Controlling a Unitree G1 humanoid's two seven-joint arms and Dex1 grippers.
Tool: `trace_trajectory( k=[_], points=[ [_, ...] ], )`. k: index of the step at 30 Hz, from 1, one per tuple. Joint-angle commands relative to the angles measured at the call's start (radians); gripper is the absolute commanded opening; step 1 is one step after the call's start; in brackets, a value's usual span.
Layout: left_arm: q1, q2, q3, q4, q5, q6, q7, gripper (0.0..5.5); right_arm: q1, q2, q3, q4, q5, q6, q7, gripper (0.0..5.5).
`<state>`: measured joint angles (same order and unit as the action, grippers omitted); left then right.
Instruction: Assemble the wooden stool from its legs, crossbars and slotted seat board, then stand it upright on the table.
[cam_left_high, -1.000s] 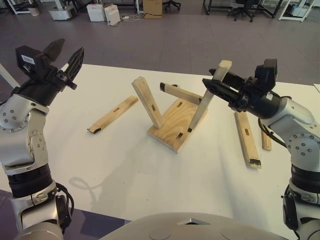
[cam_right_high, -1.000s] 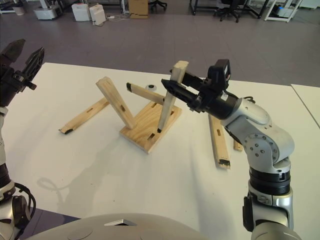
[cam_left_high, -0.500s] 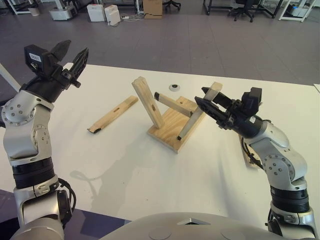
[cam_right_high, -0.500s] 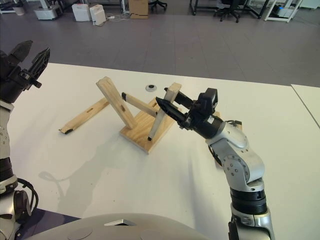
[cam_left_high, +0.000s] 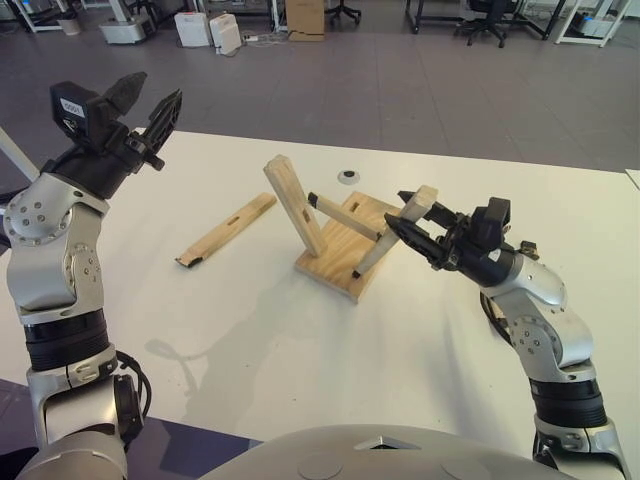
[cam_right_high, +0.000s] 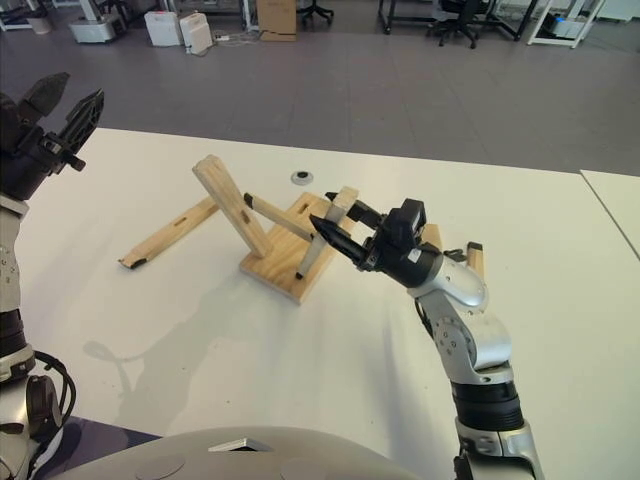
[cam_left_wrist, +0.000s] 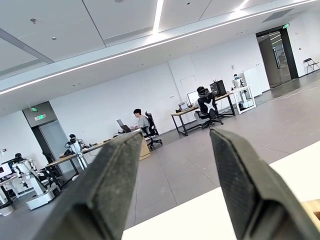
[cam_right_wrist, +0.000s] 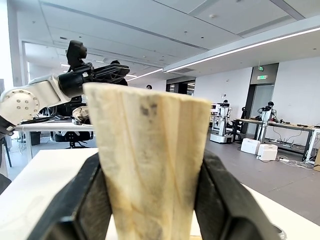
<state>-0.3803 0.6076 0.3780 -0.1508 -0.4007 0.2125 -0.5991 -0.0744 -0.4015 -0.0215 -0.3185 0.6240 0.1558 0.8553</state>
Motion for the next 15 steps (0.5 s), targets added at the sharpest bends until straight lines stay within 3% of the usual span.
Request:
trace_trajectory(
  k=[1,15],
  points=[
    [-0.002,0.005,-0.004,-0.021,-0.009,0.002,0.013,2.49,0.032,-0.036,0.029,0.069,-0.066,0.021,0.017,2.07],
    [0.051,-0.064,-0.067,-0.119,-0.002,0.01,0.084,2.49,-0.324,-0.211,0.167,0.345,-0.1,0.19,0.275,2.07]
  ],
)
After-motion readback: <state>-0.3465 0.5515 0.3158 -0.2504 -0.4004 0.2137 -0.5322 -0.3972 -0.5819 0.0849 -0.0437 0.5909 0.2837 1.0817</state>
